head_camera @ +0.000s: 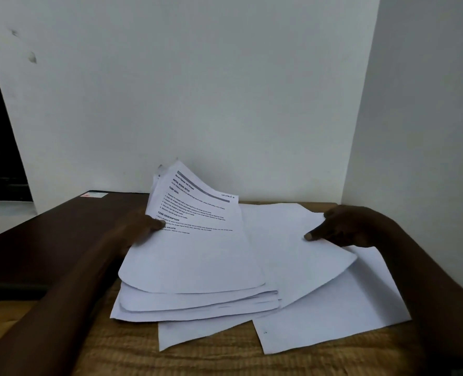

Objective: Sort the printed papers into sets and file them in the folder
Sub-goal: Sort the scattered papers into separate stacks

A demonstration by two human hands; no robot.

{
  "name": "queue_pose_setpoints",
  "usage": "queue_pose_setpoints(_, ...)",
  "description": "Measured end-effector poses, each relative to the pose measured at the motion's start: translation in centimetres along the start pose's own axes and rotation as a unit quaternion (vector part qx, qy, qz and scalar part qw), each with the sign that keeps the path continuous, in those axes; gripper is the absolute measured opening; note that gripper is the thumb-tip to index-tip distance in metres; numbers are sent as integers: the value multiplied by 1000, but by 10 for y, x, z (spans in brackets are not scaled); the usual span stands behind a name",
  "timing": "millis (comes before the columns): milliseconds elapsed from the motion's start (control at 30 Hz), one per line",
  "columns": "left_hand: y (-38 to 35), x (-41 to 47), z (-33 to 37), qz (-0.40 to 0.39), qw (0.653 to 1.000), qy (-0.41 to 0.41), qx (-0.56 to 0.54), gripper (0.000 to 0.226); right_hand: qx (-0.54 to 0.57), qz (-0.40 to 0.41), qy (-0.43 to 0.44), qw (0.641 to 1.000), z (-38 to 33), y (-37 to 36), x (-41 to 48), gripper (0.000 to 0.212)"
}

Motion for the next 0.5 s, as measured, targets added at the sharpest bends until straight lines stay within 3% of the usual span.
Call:
queue_pose_setpoints(33,-4,3,-1,-5,1000,10,-28,20,-12,-11,-4,1000,1,-2,1,34)
queue_pose_setpoints(167,-4,9,-4,8,999,7,-32,14,-106,7,10,994,-9,-6,-11,26)
queue_pose_setpoints(233,-3,13,-9,-28,998,26,-41,4,-140,68,67,986,-20,5,-13,18)
queue_pose_setpoints(300,-3,14,-10,-52,995,43,-72,19,-161,175,172,956,-30,20,-15,16)
queue_pose_setpoints(367,-1,14,-12,-53,995,42,-74,23,-124,309,292,897,-37,28,-25,9)
queue_pose_setpoints(433,-1,14,-14,-57,994,41,-79,26,-62,430,463,773,-48,25,-43,14)
queue_pose_setpoints(500,0,15,-16,-61,995,41,-74,34,-39,463,604,647,-56,5,-58,11)
Point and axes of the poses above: each hand's wrist, its own x-axis towards the middle knuckle, its own y-axis out of the back of the hand, z = x × y, the point moved 2 cm from there along x, towards the middle knuckle, and after that the axes turned 13 degrees about x, right-handed, at the moved point
